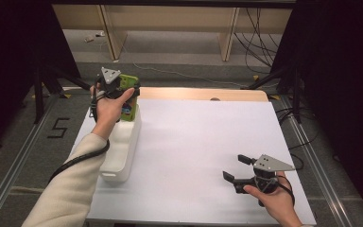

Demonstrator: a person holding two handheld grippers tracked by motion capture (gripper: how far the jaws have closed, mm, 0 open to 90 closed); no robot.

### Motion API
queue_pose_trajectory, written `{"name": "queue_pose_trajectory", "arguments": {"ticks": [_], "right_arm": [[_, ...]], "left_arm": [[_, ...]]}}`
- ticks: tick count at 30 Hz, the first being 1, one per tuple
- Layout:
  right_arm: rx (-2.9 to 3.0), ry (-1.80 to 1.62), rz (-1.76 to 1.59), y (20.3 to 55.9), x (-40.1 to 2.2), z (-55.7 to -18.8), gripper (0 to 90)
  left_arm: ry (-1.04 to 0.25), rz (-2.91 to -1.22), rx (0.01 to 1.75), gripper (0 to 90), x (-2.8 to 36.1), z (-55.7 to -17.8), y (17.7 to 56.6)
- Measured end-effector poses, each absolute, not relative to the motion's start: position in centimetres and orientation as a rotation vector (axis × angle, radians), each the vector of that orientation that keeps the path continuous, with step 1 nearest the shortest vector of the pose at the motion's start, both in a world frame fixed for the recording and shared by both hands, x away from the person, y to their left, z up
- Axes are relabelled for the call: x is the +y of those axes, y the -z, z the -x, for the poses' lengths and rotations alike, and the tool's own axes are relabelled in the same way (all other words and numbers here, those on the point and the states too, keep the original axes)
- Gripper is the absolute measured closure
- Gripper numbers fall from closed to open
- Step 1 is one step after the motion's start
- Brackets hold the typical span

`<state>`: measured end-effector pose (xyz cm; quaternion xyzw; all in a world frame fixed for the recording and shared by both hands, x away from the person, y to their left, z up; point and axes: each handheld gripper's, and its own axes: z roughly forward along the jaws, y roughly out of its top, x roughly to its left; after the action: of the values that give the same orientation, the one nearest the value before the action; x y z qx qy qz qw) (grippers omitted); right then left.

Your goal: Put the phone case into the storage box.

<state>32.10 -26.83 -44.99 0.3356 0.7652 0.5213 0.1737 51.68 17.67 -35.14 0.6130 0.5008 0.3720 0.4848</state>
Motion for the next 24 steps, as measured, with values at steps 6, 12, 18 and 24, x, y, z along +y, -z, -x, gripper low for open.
{"name": "queue_pose_trajectory", "arguments": {"ticks": [6, 12, 18, 24], "right_arm": [[2.168, -1.48, -0.953, 44.98, -26.84, -32.09, 14.6], [2.164, -1.482, -0.952, 44.97, -26.83, -32.08, 14.6], [2.165, -1.48, -0.952, 44.97, -26.86, -32.1, 14.6], [2.165, -1.481, -0.951, 44.98, -26.87, -32.11, 14.6]], "left_arm": [[-0.91, -1.493, 1.221, 16.2, 17.81, -51.77, 35.14], [-0.913, -1.493, 1.217, 16.2, 17.71, -51.88, 35.08], [-0.912, -1.496, 1.22, 16.2, 17.64, -52.12, 35.18], [-0.911, -1.497, 1.224, 16.2, 17.59, -52.35, 35.37]]}}
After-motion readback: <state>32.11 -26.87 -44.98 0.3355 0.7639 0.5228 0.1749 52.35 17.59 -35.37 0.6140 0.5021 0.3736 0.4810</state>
